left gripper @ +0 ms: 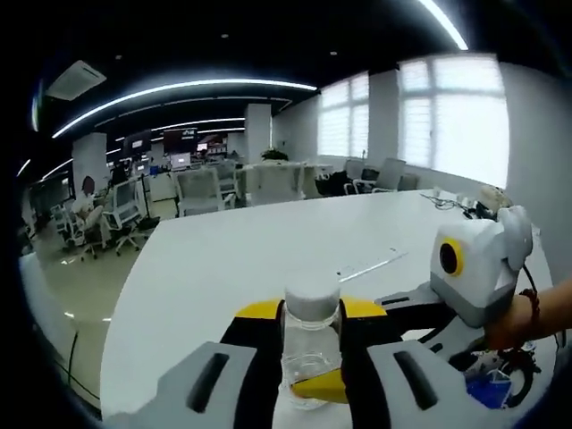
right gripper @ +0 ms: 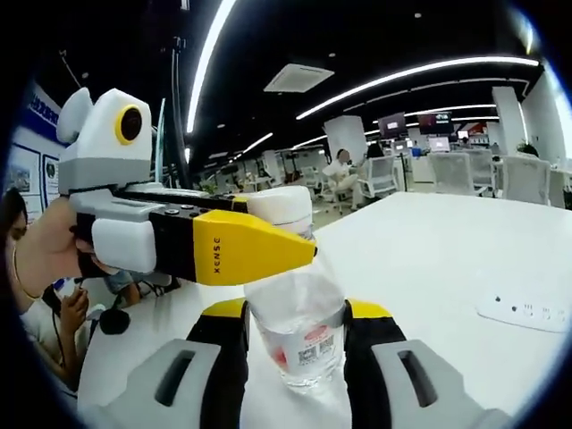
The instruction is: Arrange the tabletop items into an orderly group along one side of the table until the central work area is clear of visible clutter.
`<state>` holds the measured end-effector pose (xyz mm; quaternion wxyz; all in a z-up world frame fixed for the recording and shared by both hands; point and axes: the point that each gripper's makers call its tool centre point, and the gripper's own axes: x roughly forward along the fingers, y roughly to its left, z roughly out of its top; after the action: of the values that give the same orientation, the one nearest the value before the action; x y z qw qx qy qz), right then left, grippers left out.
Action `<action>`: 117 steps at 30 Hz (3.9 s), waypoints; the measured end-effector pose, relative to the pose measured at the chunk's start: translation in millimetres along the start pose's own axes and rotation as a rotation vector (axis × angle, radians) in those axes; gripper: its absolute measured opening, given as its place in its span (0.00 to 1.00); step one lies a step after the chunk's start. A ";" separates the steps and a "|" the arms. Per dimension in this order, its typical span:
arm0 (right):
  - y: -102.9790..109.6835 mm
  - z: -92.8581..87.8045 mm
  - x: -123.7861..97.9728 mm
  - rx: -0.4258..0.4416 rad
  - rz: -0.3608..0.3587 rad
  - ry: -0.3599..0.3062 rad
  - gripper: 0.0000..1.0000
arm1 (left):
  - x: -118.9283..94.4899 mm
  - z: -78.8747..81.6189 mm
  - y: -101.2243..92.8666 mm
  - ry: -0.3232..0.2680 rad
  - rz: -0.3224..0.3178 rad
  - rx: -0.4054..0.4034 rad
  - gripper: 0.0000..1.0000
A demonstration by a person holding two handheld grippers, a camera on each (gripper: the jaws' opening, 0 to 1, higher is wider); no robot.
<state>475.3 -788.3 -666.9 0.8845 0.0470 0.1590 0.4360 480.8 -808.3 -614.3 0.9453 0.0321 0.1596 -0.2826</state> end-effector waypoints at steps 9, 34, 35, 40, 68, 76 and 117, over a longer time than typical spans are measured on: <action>-2.9 -6.9 2.2 0.034 0.001 0.023 0.42 | 2.7 -1.0 9.3 -0.008 0.031 -0.014 0.28; -0.1 4.4 4.4 0.007 -0.075 -0.015 0.40 | 1.9 2.4 19.0 -0.013 0.032 0.005 0.34; -0.3 4.4 4.5 0.016 -0.080 -0.020 0.40 | 1.9 2.6 20.4 -0.015 0.036 0.010 0.37; 0.1 8.5 2.9 0.027 -0.085 -0.044 0.44 | 0.3 6.2 22.4 -0.027 0.038 0.005 0.43; 17.5 14.1 -106.0 0.019 -0.173 0.017 0.89 | -45.5 19.4 -16.7 -0.041 0.006 0.083 0.95; 23.3 8.3 -145.7 0.034 -0.233 -0.004 0.87 | -63.6 28.0 -46.1 -0.063 -0.076 0.016 0.97; 17.2 -99.6 -249.0 0.270 -0.512 0.119 0.44 | -122.5 -24.8 -117.7 0.043 -0.115 0.101 0.86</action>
<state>288.4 -979.0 -697.3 0.9406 0.0970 0.2741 0.1754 313.0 -839.1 -595.1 0.9211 0.0763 0.1668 -0.3435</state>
